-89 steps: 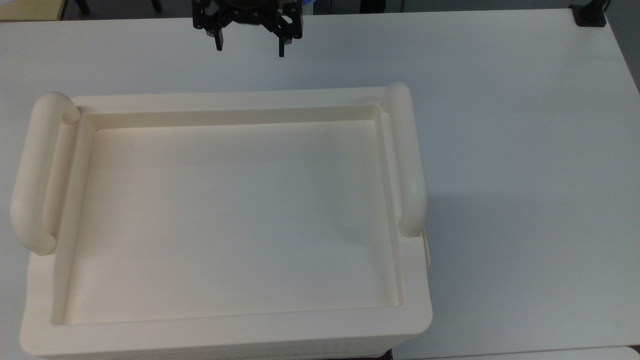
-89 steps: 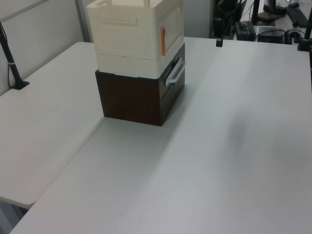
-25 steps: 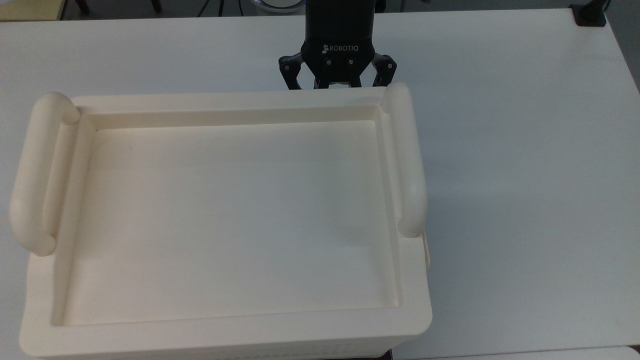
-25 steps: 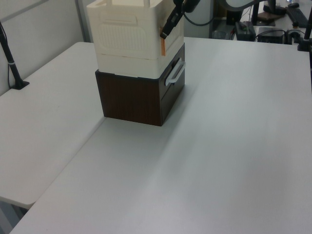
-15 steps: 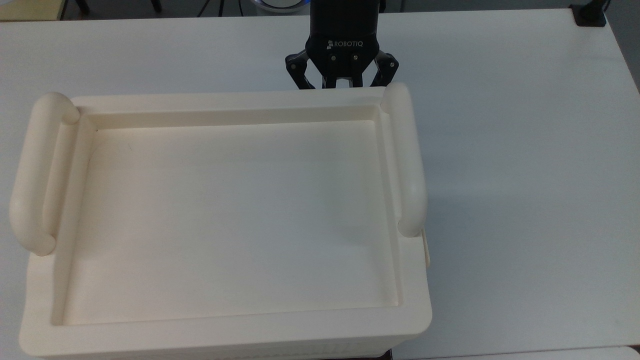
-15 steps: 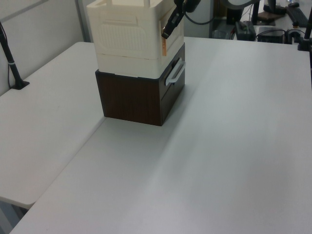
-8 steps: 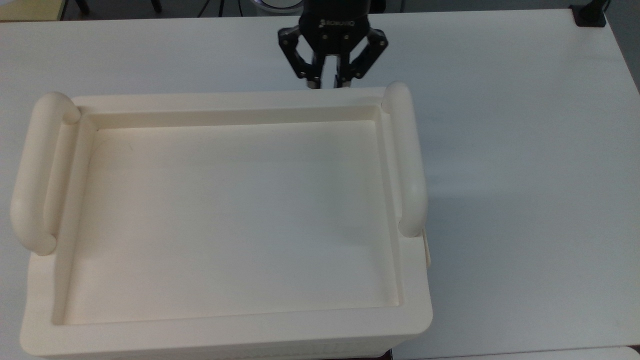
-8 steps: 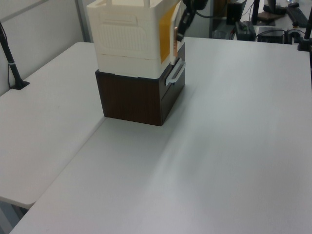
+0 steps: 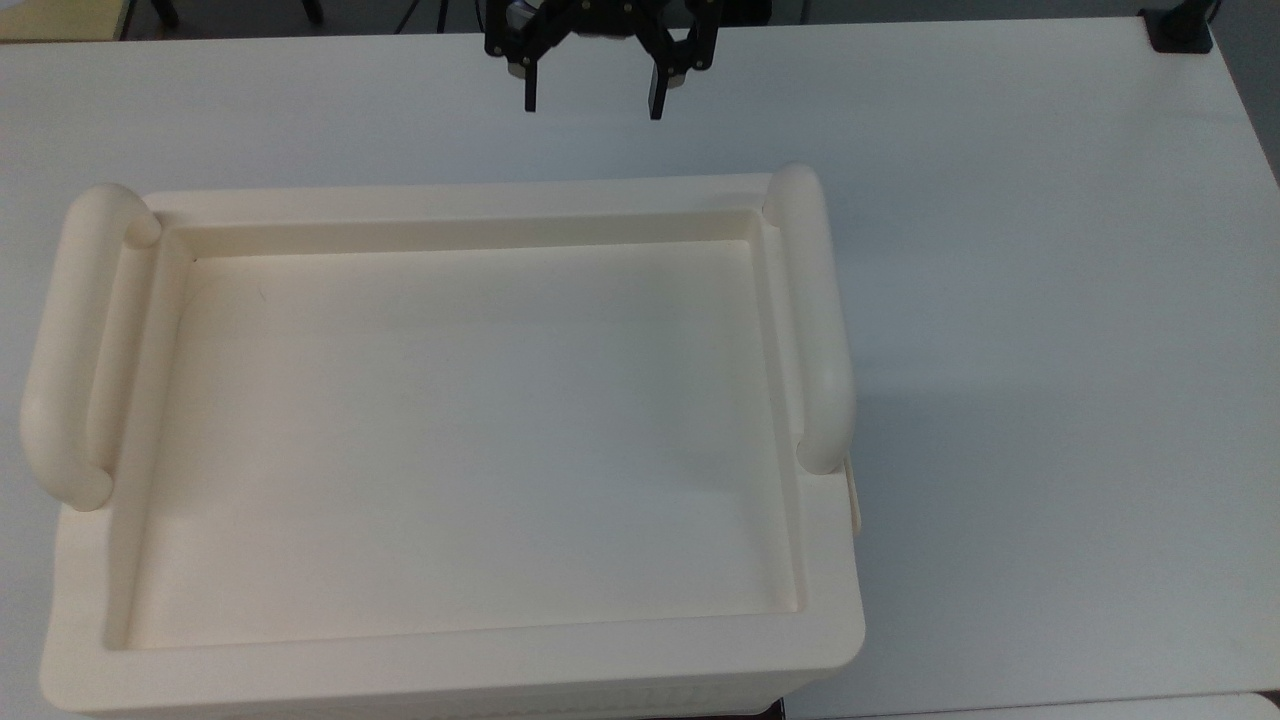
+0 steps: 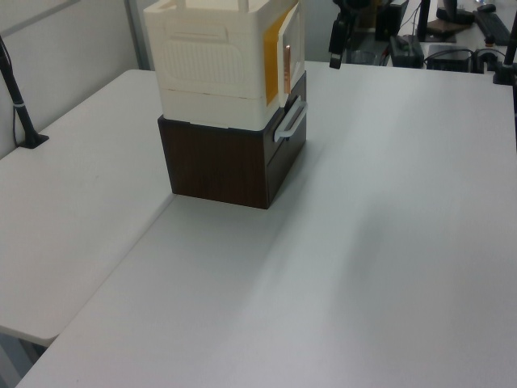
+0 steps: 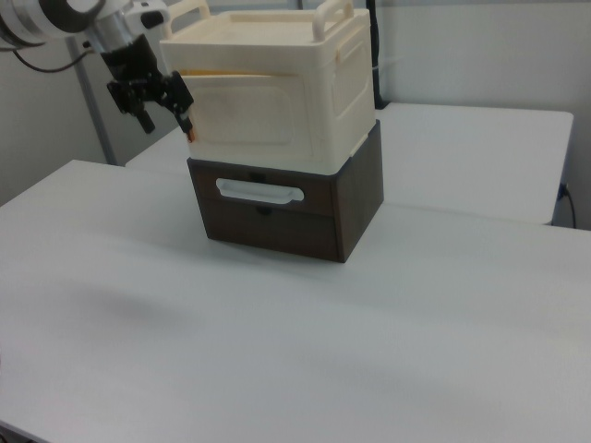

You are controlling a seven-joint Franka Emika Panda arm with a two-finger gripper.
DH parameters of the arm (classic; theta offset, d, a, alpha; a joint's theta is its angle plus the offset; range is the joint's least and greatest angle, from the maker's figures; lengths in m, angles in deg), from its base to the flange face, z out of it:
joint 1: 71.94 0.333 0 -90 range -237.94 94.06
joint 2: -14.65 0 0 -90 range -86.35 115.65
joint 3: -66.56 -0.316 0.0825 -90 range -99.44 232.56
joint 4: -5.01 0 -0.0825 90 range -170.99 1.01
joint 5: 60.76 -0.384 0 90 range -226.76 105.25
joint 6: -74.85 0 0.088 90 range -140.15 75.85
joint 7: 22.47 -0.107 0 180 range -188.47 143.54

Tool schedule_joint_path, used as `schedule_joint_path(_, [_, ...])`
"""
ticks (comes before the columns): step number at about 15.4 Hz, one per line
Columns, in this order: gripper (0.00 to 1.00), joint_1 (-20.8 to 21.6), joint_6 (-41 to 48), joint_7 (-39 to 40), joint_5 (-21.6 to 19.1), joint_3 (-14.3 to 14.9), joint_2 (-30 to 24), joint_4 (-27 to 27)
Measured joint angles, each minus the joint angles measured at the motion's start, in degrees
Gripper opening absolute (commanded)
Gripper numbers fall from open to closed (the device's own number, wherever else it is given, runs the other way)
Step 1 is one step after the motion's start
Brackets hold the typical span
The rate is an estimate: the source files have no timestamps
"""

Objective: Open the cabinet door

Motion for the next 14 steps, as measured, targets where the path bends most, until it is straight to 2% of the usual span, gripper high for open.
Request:
schedule_joint_path(2, [0.93, 0.0, -1.8, 0.0, -0.6, 0.0, -0.5, 0.9])
schedule_joint_path(4, [1.0, 0.0, -7.1, 0.0, -1.3, 0.0, -0.5, 1.4])
schedule_joint_path(10, [1.0, 0.3, -20.0, 0.0, -1.6, -0.4, 0.0, 1.4])
schedule_joint_path(14, [1.0, 2.0, -26.3, 0.0, -1.6, -0.5, 1.2, 1.3])
